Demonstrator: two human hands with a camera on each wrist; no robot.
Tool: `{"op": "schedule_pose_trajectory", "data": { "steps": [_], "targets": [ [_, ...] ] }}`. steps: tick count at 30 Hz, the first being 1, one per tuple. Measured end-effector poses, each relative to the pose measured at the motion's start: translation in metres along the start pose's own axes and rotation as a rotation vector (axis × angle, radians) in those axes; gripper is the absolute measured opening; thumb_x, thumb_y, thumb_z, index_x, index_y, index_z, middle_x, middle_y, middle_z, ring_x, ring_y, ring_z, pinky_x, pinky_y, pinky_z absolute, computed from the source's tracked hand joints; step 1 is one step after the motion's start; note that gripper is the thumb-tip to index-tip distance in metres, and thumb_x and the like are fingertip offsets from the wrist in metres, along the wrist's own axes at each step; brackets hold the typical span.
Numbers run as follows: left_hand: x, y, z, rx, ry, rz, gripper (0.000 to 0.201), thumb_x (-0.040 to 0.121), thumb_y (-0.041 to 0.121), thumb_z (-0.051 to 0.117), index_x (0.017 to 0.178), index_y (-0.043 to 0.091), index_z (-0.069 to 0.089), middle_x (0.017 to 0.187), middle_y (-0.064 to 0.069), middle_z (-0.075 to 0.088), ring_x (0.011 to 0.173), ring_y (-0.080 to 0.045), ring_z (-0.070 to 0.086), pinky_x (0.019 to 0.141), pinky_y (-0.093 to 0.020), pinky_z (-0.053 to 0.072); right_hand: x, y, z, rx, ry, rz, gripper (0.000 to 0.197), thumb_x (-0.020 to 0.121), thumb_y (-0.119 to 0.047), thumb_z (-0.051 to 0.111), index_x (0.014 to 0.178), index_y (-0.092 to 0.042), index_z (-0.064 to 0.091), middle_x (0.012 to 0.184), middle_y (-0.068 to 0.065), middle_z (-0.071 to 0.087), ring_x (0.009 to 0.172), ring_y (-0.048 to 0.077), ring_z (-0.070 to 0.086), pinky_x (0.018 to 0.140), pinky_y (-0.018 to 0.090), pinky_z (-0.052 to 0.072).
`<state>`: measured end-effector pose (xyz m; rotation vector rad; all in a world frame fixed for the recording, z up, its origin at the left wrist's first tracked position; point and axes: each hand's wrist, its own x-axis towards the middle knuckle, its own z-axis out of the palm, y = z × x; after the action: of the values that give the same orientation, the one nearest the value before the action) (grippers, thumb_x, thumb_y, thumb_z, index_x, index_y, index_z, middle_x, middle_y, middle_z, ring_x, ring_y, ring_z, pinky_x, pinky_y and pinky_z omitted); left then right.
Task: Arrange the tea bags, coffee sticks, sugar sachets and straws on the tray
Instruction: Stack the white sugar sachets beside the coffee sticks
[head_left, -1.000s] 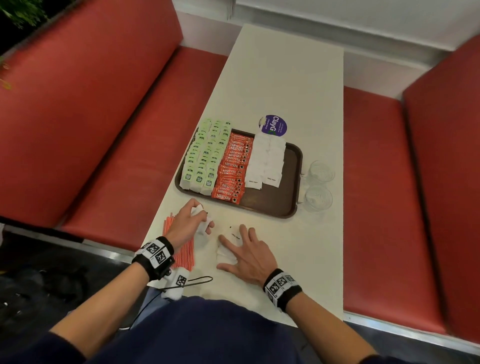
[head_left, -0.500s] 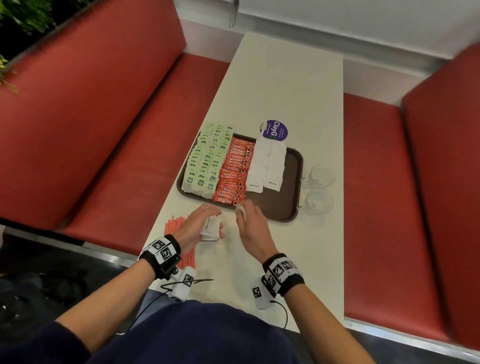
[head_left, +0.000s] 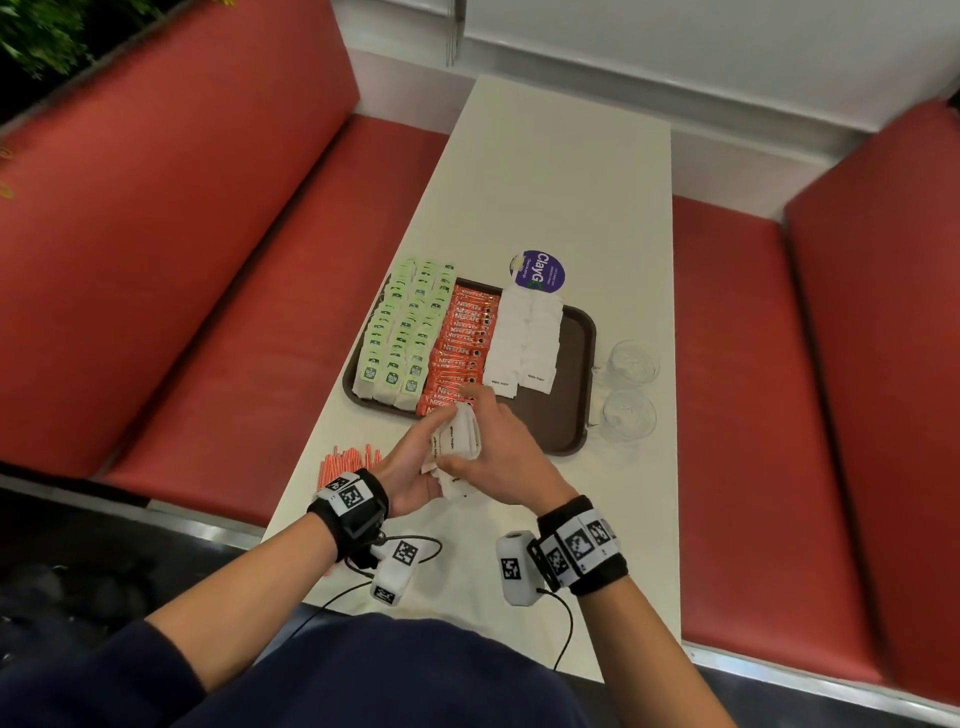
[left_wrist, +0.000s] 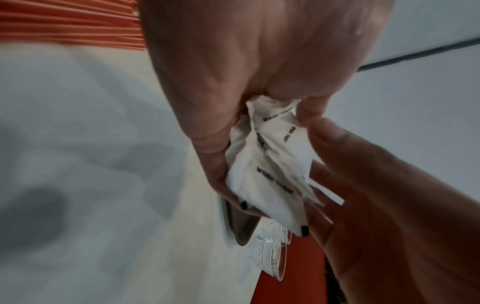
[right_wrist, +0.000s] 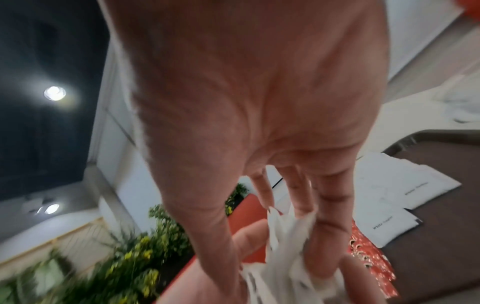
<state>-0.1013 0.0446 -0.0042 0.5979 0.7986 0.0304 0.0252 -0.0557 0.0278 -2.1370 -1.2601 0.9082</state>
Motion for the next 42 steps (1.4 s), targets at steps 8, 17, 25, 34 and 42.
{"op": "schedule_pose_trajectory", "data": {
  "steps": [8, 17, 25, 34, 42],
  "targets": [
    [0.018, -0.001, 0.004, 0.12, 0.011, 0.246, 0.039, 0.102, 0.025, 0.073, 0.139, 0.016, 0.065, 0.136, -0.021, 0.071, 0.119, -0.038, 0.071, 0.087, -0.046, 0.062, -0.003, 0.021, -0.021, 0.19, 0.132, 0.139, 0.066, 0.075, -0.026, 0.101, 0.125, -0.026, 0.059, 0.122, -0.008, 0.064, 0.105, 0.003, 0.067, 0.093, 0.029, 0.059],
    [0.03, 0.009, 0.01, 0.225, 0.138, 0.429, 0.043, 0.093, 0.01, 0.082, 0.133, 0.012, 0.067, 0.12, -0.016, 0.079, 0.11, -0.04, 0.076, 0.09, -0.057, 0.064, 0.006, 0.053, -0.028, 0.661, 0.181, 0.279, 0.02, 0.087, -0.014, 0.092, 0.097, -0.007, 0.077, 0.099, 0.015, 0.081, 0.102, 0.038, 0.078, 0.099, 0.056, 0.062],
    [0.037, 0.018, 0.015, 0.319, 0.152, 0.458, 0.045, 0.09, 0.009, 0.087, 0.129, 0.021, 0.068, 0.114, -0.012, 0.079, 0.091, -0.032, 0.078, 0.077, -0.049, 0.066, 0.023, 0.066, -0.043, 0.699, 0.232, 0.199, 0.009, 0.102, -0.021, 0.076, 0.112, -0.02, 0.078, 0.106, 0.005, 0.081, 0.102, 0.029, 0.078, 0.084, 0.042, 0.068],
    [0.048, 0.017, 0.008, 0.239, 0.184, 0.367, 0.048, 0.091, 0.016, 0.086, 0.134, 0.012, 0.064, 0.109, -0.022, 0.078, 0.082, -0.036, 0.076, 0.075, -0.047, 0.064, 0.077, 0.099, -0.069, -0.216, 0.31, 0.261, 0.008, 0.106, -0.024, 0.063, 0.113, -0.024, 0.067, 0.11, 0.006, 0.073, 0.097, 0.028, 0.064, 0.076, 0.037, 0.048],
    [0.044, 0.025, 0.005, 0.159, 0.181, 0.345, 0.04, 0.093, 0.014, 0.082, 0.129, 0.009, 0.066, 0.108, -0.021, 0.076, 0.083, -0.035, 0.073, 0.071, -0.043, 0.065, 0.123, 0.108, -0.061, -0.355, 0.132, 0.387, 0.024, 0.105, -0.016, 0.06, 0.127, -0.019, 0.069, 0.134, 0.012, 0.058, 0.116, 0.037, 0.065, 0.099, 0.046, 0.055]
  ]
}}
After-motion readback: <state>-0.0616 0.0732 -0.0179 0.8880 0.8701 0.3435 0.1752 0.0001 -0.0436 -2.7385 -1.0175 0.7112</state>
